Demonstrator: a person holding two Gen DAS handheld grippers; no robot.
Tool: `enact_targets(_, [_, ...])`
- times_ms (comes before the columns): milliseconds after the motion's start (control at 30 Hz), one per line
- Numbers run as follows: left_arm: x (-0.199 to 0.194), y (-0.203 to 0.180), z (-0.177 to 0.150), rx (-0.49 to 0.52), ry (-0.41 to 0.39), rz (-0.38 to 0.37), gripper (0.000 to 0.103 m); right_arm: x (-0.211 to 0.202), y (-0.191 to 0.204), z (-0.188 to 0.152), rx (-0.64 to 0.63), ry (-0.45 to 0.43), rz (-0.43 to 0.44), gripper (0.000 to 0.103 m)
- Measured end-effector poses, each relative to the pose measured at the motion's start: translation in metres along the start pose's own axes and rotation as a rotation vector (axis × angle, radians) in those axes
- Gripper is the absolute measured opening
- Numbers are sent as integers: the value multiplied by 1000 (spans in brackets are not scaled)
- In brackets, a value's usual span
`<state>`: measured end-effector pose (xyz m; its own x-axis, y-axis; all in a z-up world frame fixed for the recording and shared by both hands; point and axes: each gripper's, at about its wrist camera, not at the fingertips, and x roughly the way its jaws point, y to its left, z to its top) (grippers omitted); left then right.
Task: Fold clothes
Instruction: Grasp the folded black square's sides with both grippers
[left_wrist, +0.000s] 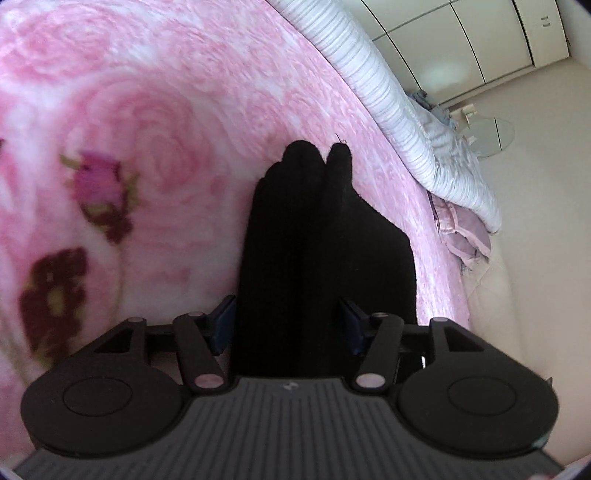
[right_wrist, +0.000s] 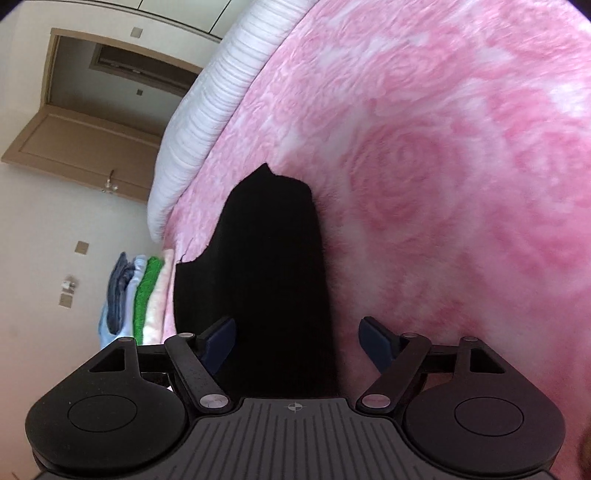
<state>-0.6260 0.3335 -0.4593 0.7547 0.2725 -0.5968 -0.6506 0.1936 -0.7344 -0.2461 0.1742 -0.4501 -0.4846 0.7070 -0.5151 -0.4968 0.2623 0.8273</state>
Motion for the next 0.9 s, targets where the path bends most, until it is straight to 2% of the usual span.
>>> enact_targets(67, [3, -2, 0, 18, 3, -2, 52, 8, 0, 3, -2, 18, 17, 77])
enact_targets(100, [5, -2, 0, 24, 5, -5, 52, 12, 0, 3, 0, 29, 28, 73])
enact_targets(133, [7, -2, 1, 28, 8, -10, 51, 16, 0, 3, 3, 39, 39, 64])
enact_targets(333, [14, 7, 6, 22, 45, -70, 44, 33, -2, 5, -11, 54, 69, 62])
enact_targets(433, [20, 12, 12, 5, 70, -103, 39, 35, -3, 7, -37, 59, 72, 54])
enact_targets(633, [22, 1, 6, 76, 55, -77, 35, 31, -12, -4, -64, 25, 111, 44])
enact_targets(900, [12, 2, 20, -61, 102, -77, 28, 31, 11, 10, 51, 95, -6, 42])
